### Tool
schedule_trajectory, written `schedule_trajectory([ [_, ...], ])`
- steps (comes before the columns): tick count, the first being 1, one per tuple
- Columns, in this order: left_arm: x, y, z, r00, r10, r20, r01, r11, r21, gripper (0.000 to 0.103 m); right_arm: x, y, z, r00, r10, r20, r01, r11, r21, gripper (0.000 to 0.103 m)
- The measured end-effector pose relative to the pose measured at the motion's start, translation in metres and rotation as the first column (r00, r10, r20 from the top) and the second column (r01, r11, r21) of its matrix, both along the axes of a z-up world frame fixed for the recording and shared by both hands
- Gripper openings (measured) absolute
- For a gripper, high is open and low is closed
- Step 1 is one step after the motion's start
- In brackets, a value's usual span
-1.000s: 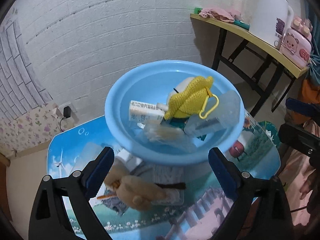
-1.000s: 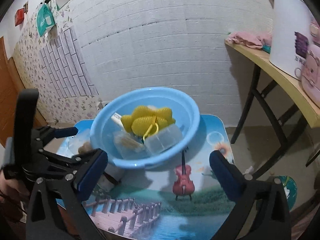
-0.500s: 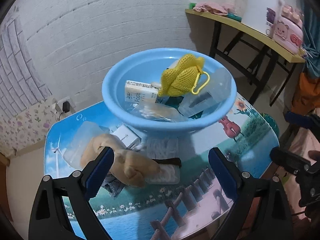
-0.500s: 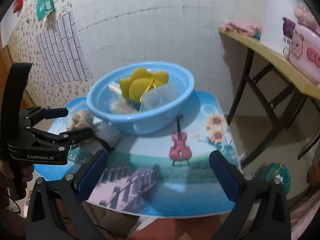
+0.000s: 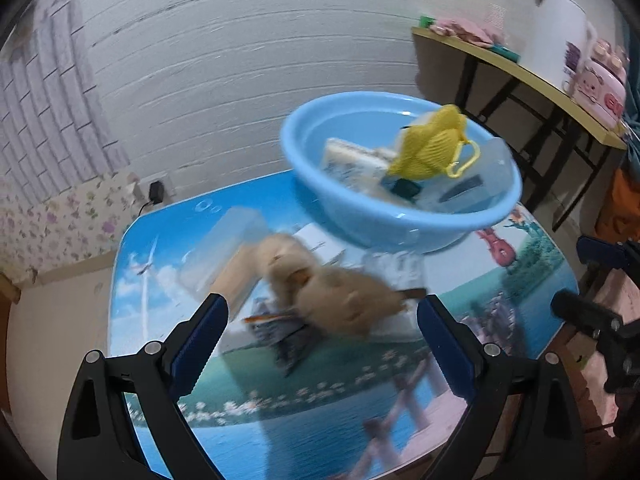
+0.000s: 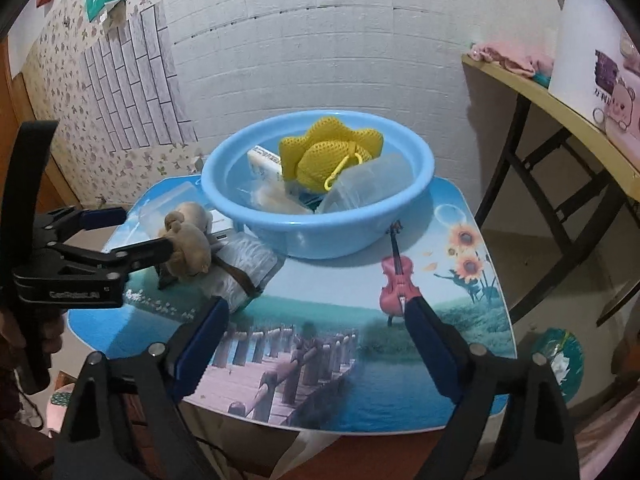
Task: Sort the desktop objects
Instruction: 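Withdraw both tools from the basin back over the table, then grasp the strapped white cable bundle with the right tool while the left tool grasps the snack bag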
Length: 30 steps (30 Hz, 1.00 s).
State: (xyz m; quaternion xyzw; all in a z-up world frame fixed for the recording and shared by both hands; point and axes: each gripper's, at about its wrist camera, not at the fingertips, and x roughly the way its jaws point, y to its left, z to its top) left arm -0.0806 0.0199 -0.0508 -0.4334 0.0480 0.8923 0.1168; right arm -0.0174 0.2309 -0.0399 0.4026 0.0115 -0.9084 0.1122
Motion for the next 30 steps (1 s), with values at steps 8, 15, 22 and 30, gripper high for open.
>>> schedule_trajectory([
  [8,0.008,-0.054,-0.018,0.993,0.113,0.033,-0.114,0.993,0.022,0.096,-0.018,-0.015,-0.016,0.999,0.001,0.052,0.002,0.999,-0.045,0.091],
  [15,0.008,-0.082,-0.038,0.986,0.15,0.077,-0.154,0.986,0.056,0.096,-0.028,-0.033,-0.031,0.993,0.018,0.12,-0.013,0.999,-0.043,0.091],
  [22,-0.003,-0.061,-0.055,0.994,0.052,0.095,-0.059,0.996,0.065,0.096,-0.036,-0.052,-0.051,0.982,0.018,0.188,-0.012,0.999,-0.034,0.091],
  [30,-0.026,-0.043,-0.08,0.991,-0.026,0.13,0.02,0.999,0.044,0.096,-0.045,-0.067,-0.062,0.976,0.03,0.217,-0.029,1.0,-0.007,0.091],
])
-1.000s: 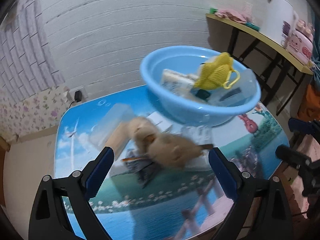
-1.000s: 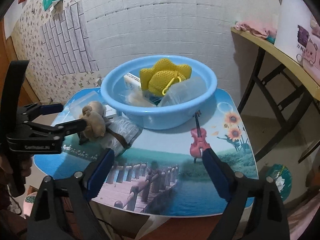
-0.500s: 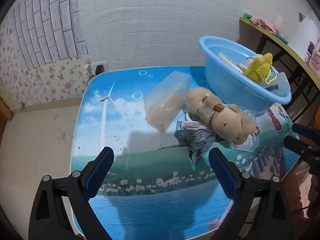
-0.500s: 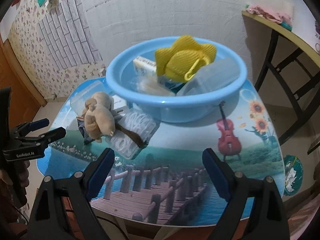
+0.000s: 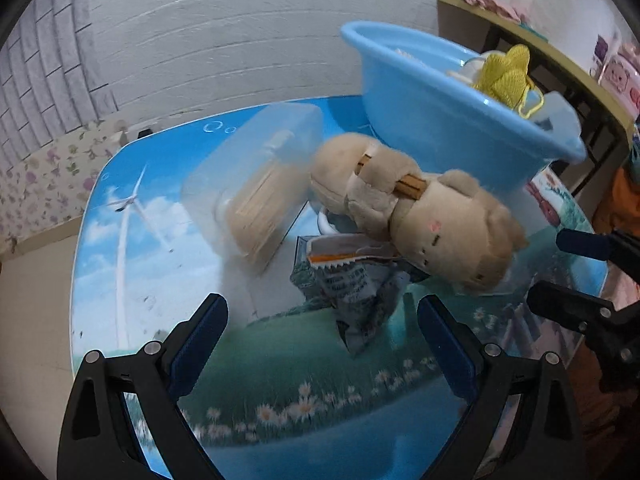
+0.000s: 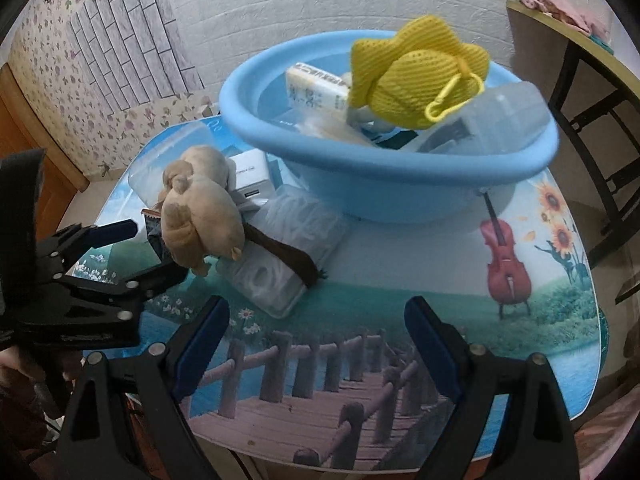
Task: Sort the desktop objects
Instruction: 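Grasp the strapped white cable bundle with the right tool while the left tool grasps the snack bag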
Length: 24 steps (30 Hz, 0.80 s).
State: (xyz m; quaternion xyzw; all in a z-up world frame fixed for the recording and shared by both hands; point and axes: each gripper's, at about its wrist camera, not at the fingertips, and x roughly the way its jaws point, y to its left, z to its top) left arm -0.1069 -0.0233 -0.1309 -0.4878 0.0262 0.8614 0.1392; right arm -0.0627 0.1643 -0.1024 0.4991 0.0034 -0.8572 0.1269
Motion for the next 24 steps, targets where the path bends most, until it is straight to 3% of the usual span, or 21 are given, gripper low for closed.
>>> schedule_trajectory([
  [3,-0.003,-0.001,-0.004,1.0,-0.014,-0.007,0.014,1.0,0.024,0.094,-0.003,-0.006,-0.004,1.0,0.011,0.011,-0.011,1.0,0.002,0.091],
  [4,-0.002,-0.001,-0.002,0.999,-0.023,-0.022,0.024,0.999,0.037,0.077,-0.003,-0.008,-0.005,1.0,0.017,0.013,-0.017,1.0,0.003,0.091],
  [5,0.0,0.001,0.001,0.998,-0.052,-0.036,0.053,0.998,0.041,0.053,-0.004,-0.01,-0.006,1.0,0.022,0.016,-0.022,1.0,0.006,0.091],
  [7,0.004,0.003,0.003,0.994,-0.102,-0.045,0.104,0.992,0.064,0.037,-0.006,-0.014,-0.01,0.999,0.028,0.027,-0.028,0.999,0.015,0.091],
  [24,0.025,-0.026,0.007,0.998,-0.045,-0.033,0.047,0.997,0.054,0.033,-0.02,-0.033,-0.017,1.0,0.011,-0.001,-0.011,0.999,0.046,0.091],
])
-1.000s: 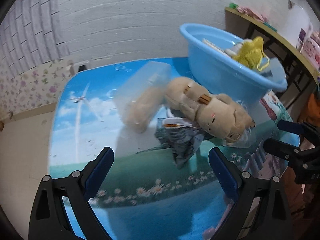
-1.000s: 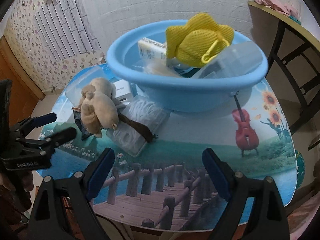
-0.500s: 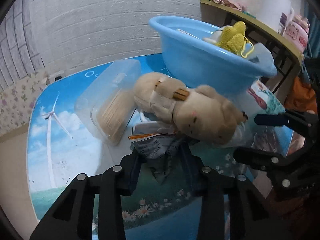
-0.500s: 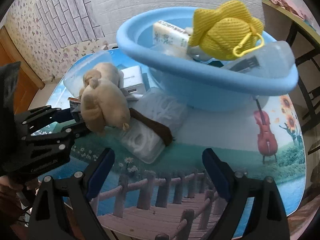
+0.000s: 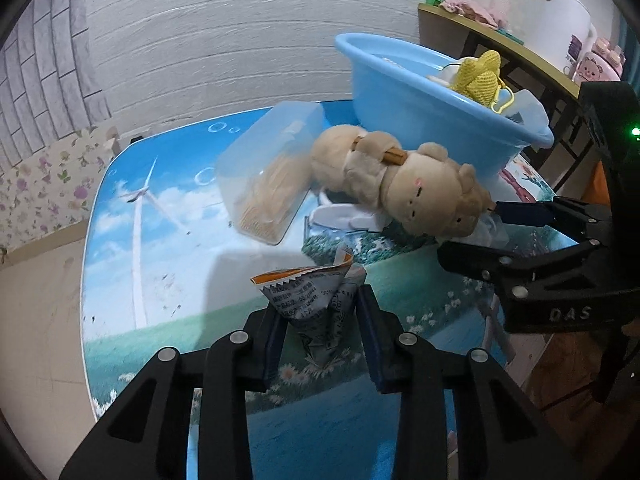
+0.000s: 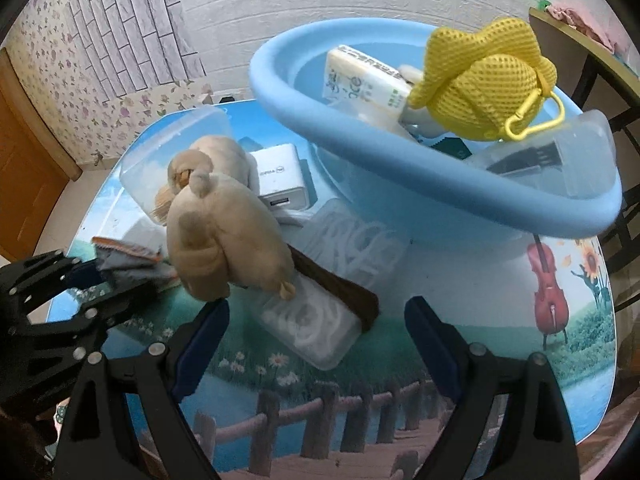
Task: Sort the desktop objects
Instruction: 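Grasp the strapped white cable bundle with the right tool while the left tool grasps the snack bag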
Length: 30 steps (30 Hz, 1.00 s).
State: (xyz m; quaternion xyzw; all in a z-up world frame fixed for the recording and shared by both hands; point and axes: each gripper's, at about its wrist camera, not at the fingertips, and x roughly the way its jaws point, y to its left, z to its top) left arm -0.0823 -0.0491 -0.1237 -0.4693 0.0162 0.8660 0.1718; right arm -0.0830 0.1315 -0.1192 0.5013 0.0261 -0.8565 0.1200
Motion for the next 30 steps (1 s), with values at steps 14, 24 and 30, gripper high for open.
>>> schedule_trajectory([
  [14,0.018,0.013,0.013,1.0,0.018,-0.019,-0.018,1.0,-0.003,0.032,0.025,0.054,0.012,1.0,-0.021,0.0,0.021,0.996,-0.09,0.06],
  [24,0.022,0.015,0.006,0.998,0.055,0.004,-0.055,0.998,-0.041,0.032,0.052,0.097,0.015,1.0,-0.026,-0.007,0.025,0.997,-0.071,0.061],
  [30,0.015,0.019,0.002,0.998,0.068,0.014,-0.067,0.996,-0.058,0.034,0.044,0.101,0.008,0.999,-0.036,0.013,0.038,0.995,-0.093,0.065],
])
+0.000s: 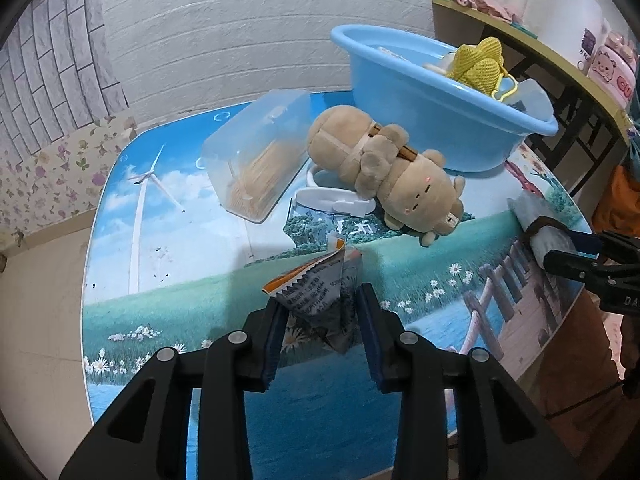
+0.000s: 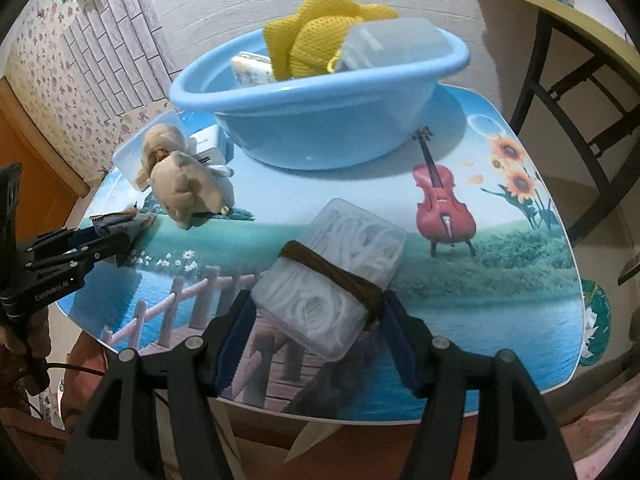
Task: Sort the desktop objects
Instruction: 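Grasp the strapped white cable bundle with the right tool while the left tool grasps the snack bag, then lift the cable bundle and snack bag up over the blue basin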
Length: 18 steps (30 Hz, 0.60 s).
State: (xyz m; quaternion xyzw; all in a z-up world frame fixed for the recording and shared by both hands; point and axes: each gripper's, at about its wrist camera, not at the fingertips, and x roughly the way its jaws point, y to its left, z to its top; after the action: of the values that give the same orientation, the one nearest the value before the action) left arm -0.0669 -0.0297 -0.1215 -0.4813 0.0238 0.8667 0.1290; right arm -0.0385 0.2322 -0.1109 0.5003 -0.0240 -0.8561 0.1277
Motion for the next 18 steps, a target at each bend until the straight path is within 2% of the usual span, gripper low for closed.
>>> schedule_trajectory([
  [3,-0.004,0.005,-0.004,1.0,-0.008,0.013,0.008,1.0,-0.015,0.037,-0.002,-0.004,-0.005,1.0,-0.003,0.006,0.003,1.0,0.013,0.07],
  [5,-0.006,0.008,-0.005,1.0,-0.013,0.006,0.013,0.999,-0.03,0.046,-0.003,-0.007,-0.006,1.0,-0.003,0.007,0.003,1.0,0.017,0.071],
  [7,-0.008,0.011,-0.006,1.0,-0.022,0.001,0.022,0.999,-0.035,0.048,-0.006,-0.009,-0.008,1.0,-0.009,0.011,0.009,0.999,0.03,0.072],
  [8,-0.009,0.014,-0.006,0.999,-0.032,-0.006,0.032,0.999,-0.044,0.047,-0.007,-0.01,-0.008,1.0,-0.014,0.011,0.013,0.999,0.04,0.072],
  [10,-0.008,0.021,-0.006,0.997,-0.064,-0.033,0.061,0.996,-0.072,0.034,-0.011,-0.013,-0.009,1.0,-0.023,0.007,0.023,0.997,0.068,0.072],
  [14,-0.006,0.024,-0.001,0.996,-0.083,-0.043,0.081,0.995,-0.064,0.03,-0.019,-0.02,-0.015,1.0,-0.027,0.005,0.026,0.993,0.117,0.072],
  [18,-0.004,0.019,0.011,0.996,-0.069,-0.05,0.067,0.997,-0.036,0.03,-0.019,-0.014,-0.012,0.999,-0.031,-0.011,0.032,0.994,0.106,0.061],
])
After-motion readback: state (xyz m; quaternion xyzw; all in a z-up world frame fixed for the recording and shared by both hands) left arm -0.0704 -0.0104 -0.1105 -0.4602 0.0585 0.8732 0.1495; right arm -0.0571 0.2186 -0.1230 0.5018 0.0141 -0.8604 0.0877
